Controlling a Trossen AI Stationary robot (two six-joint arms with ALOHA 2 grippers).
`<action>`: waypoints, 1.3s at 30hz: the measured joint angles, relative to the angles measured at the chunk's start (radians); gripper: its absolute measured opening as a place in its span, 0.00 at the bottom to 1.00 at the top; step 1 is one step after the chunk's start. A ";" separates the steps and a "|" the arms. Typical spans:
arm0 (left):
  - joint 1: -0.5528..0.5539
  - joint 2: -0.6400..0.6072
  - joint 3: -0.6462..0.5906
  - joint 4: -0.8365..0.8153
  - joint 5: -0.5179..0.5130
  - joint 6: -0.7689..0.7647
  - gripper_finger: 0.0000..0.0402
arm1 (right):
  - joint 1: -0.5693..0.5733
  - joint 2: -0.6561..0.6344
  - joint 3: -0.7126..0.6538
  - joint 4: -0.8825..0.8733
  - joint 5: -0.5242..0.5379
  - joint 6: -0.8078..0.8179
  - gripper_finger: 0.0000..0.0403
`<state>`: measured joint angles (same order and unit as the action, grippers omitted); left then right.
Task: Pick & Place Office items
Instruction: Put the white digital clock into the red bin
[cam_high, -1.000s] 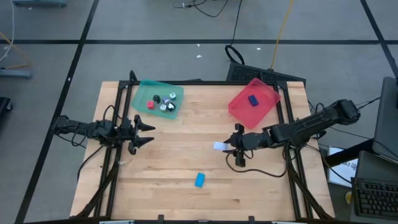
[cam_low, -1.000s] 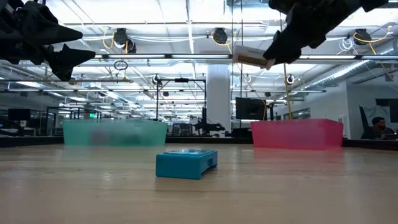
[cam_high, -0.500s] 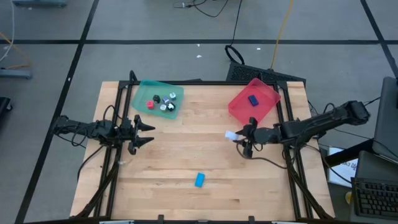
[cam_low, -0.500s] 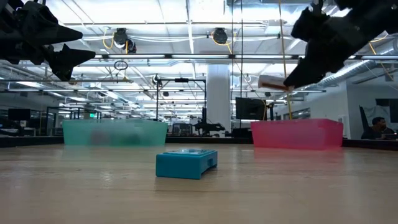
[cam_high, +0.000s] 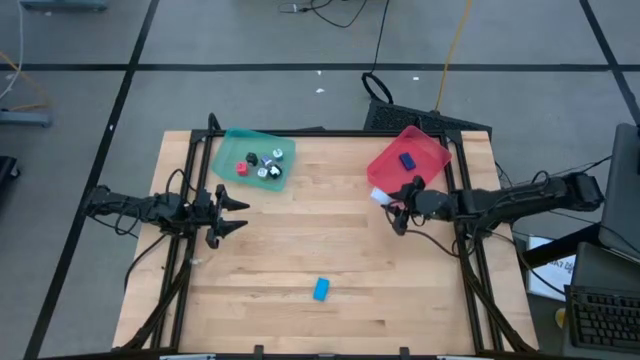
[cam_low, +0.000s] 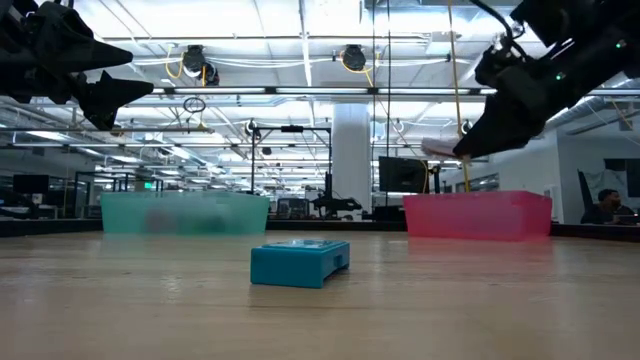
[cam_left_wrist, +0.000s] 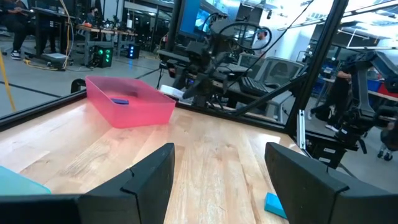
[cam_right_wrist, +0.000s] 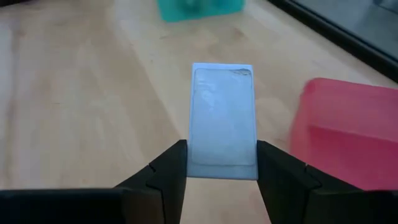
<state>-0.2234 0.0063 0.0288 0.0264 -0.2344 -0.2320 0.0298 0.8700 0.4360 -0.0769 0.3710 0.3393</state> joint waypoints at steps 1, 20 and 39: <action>0.000 0.000 0.000 0.000 0.000 0.000 0.63 | -0.017 0.000 -0.004 0.003 0.000 -0.007 0.39; 0.000 0.000 0.000 0.000 0.000 0.000 0.63 | -0.340 0.000 -0.011 -0.002 -0.002 -0.010 0.39; 0.000 0.000 0.000 0.000 0.000 0.000 0.63 | -0.788 0.002 -0.011 -0.056 -0.009 -0.044 0.39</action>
<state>-0.2232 0.0063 0.0288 0.0265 -0.2346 -0.2320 -0.7584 0.8722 0.4252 -0.1330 0.3618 0.2953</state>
